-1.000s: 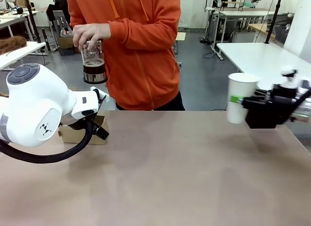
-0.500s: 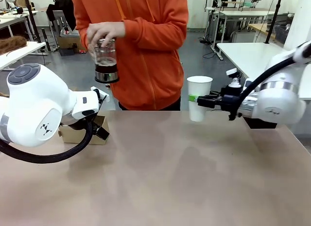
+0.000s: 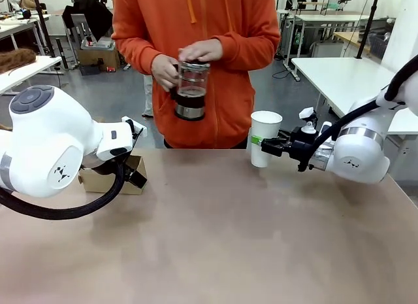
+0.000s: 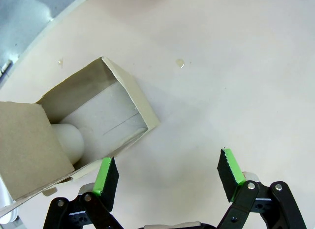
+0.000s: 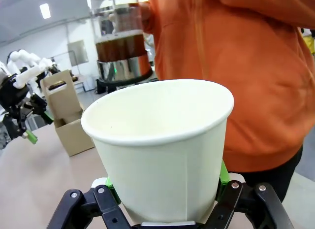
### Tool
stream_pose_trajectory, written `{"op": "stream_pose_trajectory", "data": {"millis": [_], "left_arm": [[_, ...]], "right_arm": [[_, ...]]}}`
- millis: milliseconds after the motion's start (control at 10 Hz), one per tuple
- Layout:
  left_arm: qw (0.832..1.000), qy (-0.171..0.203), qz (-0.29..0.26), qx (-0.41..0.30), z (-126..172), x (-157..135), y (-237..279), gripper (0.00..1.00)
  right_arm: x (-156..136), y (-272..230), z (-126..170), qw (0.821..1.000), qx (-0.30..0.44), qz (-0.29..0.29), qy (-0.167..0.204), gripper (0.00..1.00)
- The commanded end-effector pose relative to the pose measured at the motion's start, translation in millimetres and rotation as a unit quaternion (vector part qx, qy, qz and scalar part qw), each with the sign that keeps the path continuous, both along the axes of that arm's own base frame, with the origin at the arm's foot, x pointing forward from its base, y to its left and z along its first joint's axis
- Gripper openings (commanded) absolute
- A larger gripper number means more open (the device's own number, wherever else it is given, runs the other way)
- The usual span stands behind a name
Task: Pour a drink into a cup and package it in a carrier.
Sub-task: Pick up the 600 ml Paper Cup and place it in the middle top area of the table, then when a person places the Paper Cup Lid on the 600 ml Paper Cup , lift the 600 ml Paper Cup.
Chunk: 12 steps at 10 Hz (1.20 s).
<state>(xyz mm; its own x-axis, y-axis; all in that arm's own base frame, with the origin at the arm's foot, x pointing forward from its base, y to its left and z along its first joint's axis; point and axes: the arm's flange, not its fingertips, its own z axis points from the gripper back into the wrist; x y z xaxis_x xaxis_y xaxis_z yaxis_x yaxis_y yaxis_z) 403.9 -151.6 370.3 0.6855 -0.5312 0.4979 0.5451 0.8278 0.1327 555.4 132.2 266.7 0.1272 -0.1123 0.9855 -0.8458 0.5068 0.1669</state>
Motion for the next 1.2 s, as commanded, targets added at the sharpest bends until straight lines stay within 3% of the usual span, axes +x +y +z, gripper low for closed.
{"op": "stream_pose_trajectory", "data": {"millis": [0,100,1100], "left_arm": [[1.0,0.0,0.0,-0.001,0.3,-0.2,0.3,1.0],[1.0,0.0,0.0,-0.001,0.3,-0.2,0.3,1.0],[1.0,0.0,0.0,-0.001,0.3,-0.2,0.3,1.0]], "right_arm": [[9.2,1.8,-3.5,0.999,0.013,0.029,0.026,0.81],[0.0,0.0,0.0,1.0,0.0,0.0,0.0,0.81],[0.0,0.0,0.0,1.0,0.0,0.0,0.0,0.81]]}}
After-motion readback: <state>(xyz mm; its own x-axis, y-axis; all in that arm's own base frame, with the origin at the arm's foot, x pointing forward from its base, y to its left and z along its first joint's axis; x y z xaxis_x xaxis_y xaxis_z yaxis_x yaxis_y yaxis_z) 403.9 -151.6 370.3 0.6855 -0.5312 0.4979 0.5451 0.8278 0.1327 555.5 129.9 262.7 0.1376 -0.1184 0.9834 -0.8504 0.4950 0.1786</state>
